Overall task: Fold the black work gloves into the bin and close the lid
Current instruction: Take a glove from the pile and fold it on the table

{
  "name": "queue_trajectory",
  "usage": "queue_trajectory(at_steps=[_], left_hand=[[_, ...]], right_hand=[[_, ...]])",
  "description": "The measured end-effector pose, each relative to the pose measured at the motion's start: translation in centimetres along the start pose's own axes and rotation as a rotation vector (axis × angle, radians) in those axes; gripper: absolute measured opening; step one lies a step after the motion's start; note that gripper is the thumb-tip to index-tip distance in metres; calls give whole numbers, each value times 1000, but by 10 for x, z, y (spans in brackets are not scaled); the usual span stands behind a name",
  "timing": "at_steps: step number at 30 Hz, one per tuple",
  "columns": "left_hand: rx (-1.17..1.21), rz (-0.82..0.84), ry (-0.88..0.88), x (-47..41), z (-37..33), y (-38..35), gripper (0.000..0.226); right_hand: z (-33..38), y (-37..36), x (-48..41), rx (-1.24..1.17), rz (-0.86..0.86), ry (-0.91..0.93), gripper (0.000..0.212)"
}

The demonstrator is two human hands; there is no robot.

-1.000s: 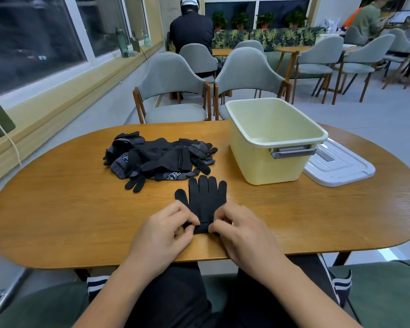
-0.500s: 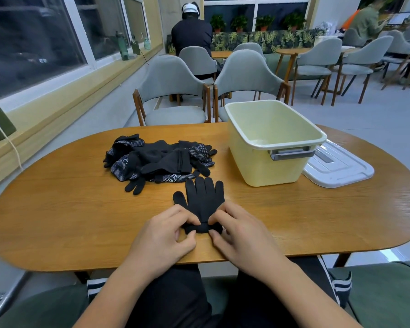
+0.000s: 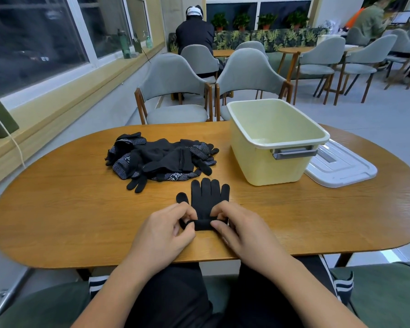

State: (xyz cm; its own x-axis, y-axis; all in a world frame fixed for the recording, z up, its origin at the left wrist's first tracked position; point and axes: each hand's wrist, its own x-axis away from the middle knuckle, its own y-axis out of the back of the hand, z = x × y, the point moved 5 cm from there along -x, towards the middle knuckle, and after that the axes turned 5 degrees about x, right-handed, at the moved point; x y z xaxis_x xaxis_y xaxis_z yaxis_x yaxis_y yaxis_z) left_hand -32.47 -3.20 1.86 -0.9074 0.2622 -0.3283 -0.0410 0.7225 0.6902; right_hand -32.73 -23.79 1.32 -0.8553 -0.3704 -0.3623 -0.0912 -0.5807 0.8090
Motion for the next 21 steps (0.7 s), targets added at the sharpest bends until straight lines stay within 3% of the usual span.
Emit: queue_trajectory(at_steps=[6, 12, 16, 21], left_hand=[[-52, -46, 25, -1, 2, 0, 10], [-98, -96, 69, -3, 8, -1, 9], [-115, -120, 36, 0, 4, 1, 8], [-93, -87, -51, 2, -2, 0, 11]], right_hand=[[-11, -4, -8, -98, -24, -123, 10], [-14, -9, -10, 18, -90, -207, 18], [-2, -4, -5, 70, -130, -117, 4], [7, -5, 0, 226, -99, -3, 24]])
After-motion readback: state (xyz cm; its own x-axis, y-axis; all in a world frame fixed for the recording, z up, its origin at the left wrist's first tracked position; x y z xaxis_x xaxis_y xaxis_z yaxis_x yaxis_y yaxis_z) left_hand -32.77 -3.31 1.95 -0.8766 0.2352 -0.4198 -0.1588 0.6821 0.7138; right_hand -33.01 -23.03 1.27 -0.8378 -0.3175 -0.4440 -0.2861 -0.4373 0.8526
